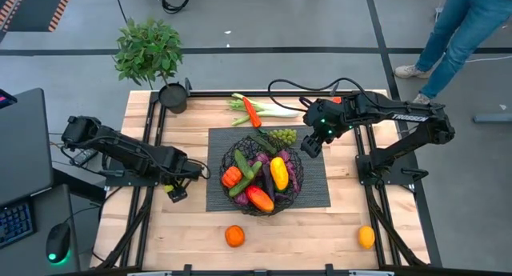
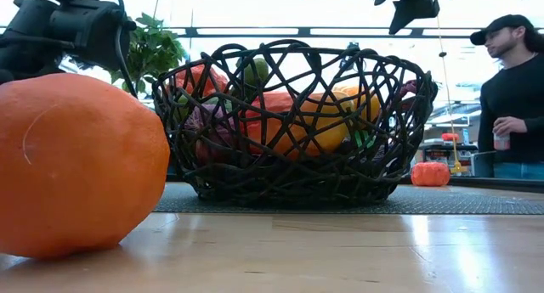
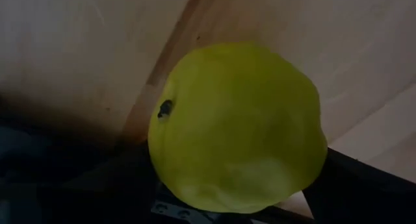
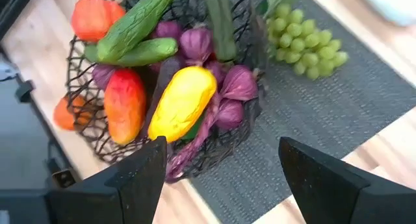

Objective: Build produce basket
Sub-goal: Put the green apple into the black wire basket

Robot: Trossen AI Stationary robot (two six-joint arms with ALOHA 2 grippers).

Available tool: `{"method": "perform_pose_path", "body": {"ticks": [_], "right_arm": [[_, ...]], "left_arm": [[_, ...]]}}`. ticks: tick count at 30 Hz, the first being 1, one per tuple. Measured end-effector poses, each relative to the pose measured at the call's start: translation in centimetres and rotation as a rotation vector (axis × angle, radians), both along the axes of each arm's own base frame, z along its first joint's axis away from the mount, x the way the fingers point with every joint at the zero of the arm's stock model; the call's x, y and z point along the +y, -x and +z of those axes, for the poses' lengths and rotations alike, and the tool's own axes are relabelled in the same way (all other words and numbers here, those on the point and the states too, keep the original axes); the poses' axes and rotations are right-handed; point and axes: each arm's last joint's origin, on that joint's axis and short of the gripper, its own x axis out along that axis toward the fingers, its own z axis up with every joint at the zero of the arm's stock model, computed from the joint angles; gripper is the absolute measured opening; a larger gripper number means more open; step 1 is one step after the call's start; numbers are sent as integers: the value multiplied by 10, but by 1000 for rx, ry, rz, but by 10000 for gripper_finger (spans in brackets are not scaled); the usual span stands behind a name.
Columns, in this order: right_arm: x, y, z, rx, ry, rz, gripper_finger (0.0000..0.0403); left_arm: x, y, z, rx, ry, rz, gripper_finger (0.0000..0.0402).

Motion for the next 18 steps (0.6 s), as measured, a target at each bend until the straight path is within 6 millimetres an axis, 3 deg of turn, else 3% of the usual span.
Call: {"method": "perform_pose_path", "body": {"ticks": [8,18], "right_arm": [[-2,13,10,-50,-48,-10,297],[-4,27,14,-32,-46,-43,297]], "left_arm": [[-5,-21,27,-75,46,133,310],[1,-53,111,-270,-16,299,310]]}}
